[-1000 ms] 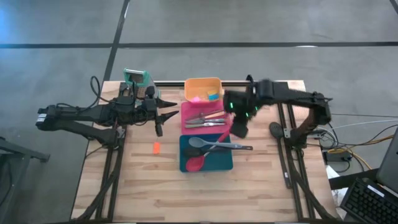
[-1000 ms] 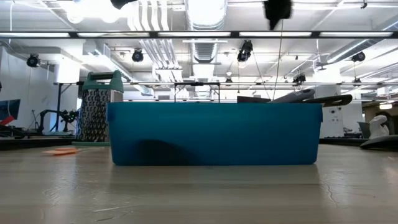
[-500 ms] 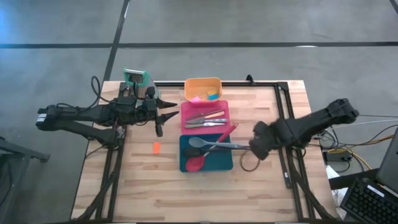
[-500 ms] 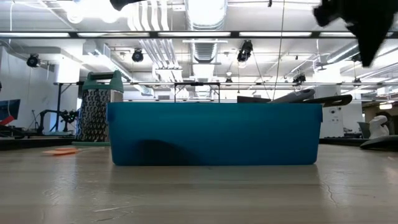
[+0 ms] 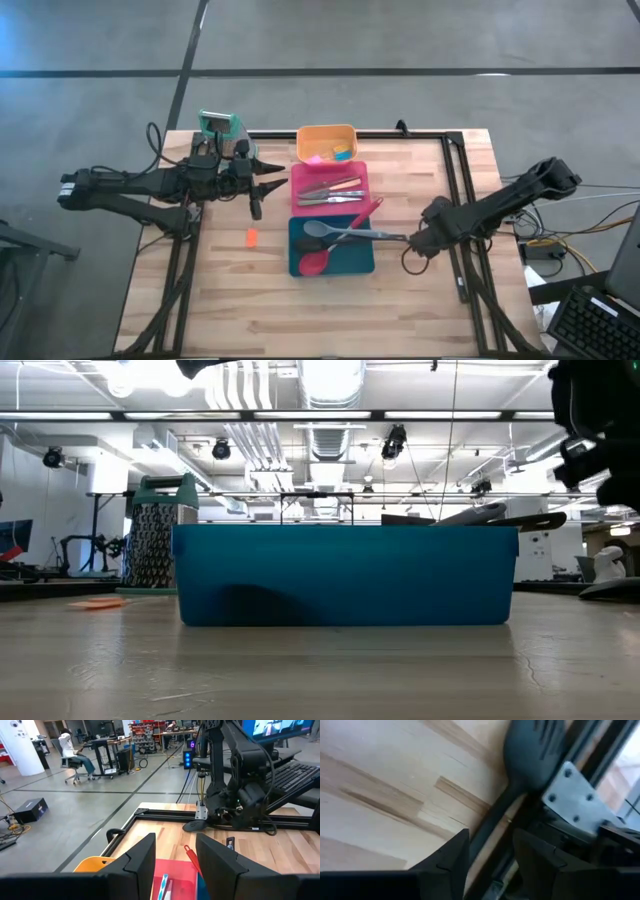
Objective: Pick & Place Kitchen Items
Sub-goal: Put the black spoon with hole into the blue bin
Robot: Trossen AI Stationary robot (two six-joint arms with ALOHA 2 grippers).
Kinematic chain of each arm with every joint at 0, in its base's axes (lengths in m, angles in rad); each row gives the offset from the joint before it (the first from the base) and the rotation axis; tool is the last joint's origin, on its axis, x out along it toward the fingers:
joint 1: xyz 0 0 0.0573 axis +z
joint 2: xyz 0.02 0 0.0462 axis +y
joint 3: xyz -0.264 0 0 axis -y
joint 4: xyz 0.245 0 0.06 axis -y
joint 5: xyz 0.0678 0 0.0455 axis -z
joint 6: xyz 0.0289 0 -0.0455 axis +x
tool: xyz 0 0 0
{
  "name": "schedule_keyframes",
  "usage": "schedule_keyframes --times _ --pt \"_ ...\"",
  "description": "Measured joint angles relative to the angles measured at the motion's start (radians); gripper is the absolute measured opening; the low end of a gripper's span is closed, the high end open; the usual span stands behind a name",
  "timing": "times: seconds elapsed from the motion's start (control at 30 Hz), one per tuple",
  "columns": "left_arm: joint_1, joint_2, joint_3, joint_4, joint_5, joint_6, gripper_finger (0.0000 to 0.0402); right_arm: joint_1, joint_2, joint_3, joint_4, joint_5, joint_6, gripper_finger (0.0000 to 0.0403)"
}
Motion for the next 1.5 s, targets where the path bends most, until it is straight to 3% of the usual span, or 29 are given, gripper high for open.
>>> schedule_keyframes --times 0.3,0.6,0.8,1.2,1.5 --pt "0.0 0.0 0.0 -0.006 0.0 -0.002 0.0145 -0.002 0.096 0.002 0.05 -0.03 -0.088 0.0197" --pt "0.0 0.0 0.0 -0.003 0.0 -0.002 0.0145 0.064 0.294 0.018 0.076 -0.265 -0.147 0.0194" --pt "0.0 0.0 0.0 -0.004 0.002 -0.006 0.0145 0.126 0.359 0.013 0.137 -0.395 -0.148 0.0208" --pt "0.0 0.0 0.0 -0.003 0.004 -0.016 0.0145 0.203 0.308 -0.048 0.324 -0.474 -0.085 0.0269" --pt "0.0 0.0 0.0 -0.004 0.005 -0.016 0.0145 0.247 0.182 -0.172 0.482 -0.569 0.034 0.0271"
